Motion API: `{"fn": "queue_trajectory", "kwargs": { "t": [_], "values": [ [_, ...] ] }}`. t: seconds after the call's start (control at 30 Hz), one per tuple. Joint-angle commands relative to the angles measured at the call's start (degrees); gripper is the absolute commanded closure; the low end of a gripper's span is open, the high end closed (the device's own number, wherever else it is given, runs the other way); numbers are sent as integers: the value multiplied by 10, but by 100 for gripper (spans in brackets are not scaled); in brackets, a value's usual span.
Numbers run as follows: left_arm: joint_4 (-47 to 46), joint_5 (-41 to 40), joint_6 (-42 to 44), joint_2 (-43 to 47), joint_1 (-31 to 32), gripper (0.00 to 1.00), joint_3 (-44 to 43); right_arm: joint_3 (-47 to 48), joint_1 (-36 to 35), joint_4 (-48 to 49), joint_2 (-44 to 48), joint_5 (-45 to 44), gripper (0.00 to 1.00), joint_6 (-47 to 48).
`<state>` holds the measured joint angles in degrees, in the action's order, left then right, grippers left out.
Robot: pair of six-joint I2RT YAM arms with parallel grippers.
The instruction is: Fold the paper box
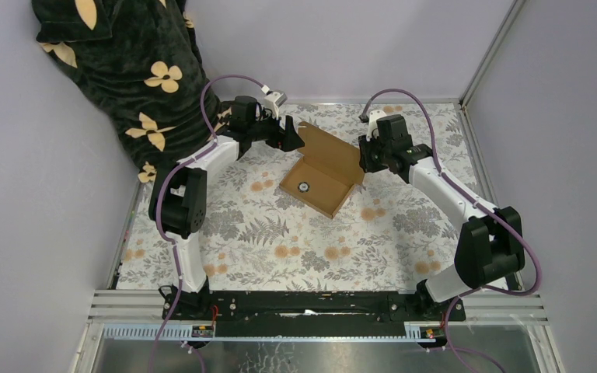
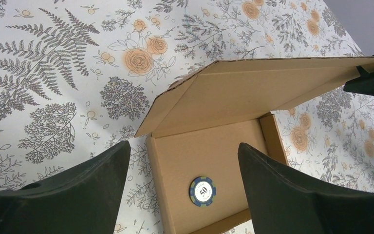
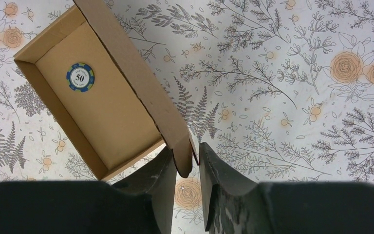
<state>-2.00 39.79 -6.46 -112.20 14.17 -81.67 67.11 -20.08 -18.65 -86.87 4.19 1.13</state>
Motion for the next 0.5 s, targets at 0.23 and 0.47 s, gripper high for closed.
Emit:
{"fn": "queue_trajectory", "kwargs": {
  "t": [0.23, 0.47],
  "values": [
    [-41, 22, 0, 6, -2, 15, 2, 26, 3, 0, 3, 13, 71, 5],
    [-44, 28, -4, 3, -3, 16, 3, 28, 3, 0, 8, 11, 73, 6]
  ]
}}
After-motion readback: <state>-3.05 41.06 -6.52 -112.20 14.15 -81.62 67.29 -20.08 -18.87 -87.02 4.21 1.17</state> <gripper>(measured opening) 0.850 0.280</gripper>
